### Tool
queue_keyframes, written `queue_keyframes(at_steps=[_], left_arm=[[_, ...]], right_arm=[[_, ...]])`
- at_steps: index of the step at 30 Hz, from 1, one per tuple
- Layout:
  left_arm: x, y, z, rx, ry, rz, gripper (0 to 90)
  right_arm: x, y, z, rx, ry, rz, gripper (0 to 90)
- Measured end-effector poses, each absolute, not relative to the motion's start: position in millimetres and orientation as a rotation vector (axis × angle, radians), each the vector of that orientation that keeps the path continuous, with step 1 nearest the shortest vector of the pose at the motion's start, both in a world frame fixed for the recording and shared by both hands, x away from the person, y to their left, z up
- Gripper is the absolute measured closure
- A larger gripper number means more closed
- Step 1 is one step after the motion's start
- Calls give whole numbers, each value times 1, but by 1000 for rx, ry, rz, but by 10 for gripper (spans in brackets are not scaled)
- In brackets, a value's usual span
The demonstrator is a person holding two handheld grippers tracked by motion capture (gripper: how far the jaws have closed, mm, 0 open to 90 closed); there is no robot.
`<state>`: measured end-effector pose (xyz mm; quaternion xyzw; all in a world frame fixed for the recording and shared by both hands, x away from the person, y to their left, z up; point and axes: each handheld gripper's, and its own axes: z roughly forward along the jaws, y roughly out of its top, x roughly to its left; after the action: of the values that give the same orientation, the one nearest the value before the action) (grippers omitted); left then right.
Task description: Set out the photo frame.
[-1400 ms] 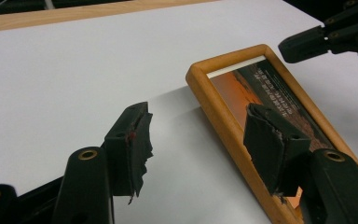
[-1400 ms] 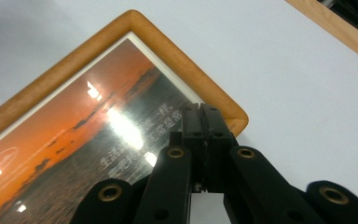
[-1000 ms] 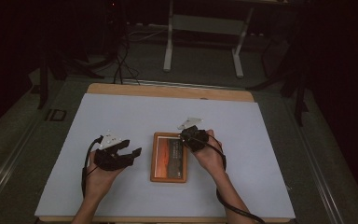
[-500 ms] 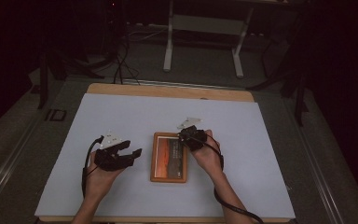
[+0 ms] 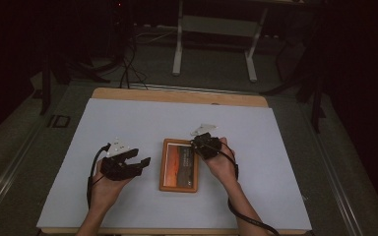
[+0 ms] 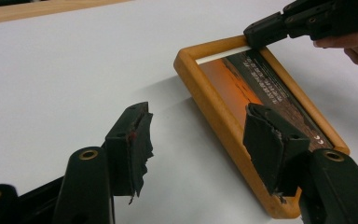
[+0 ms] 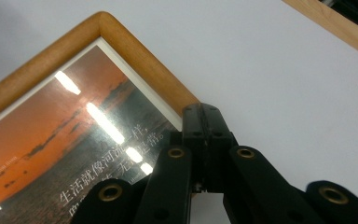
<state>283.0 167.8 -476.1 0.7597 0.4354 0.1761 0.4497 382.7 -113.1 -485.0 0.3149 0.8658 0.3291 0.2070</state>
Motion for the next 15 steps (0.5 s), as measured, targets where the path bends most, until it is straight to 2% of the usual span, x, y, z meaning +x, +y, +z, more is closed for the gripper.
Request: queue_keyframes(at_steps=[15], left_arm=[[284, 169, -475, 1875, 1091, 413, 430]], right_arm=[[388, -126, -493, 952, 2409, 932, 900]])
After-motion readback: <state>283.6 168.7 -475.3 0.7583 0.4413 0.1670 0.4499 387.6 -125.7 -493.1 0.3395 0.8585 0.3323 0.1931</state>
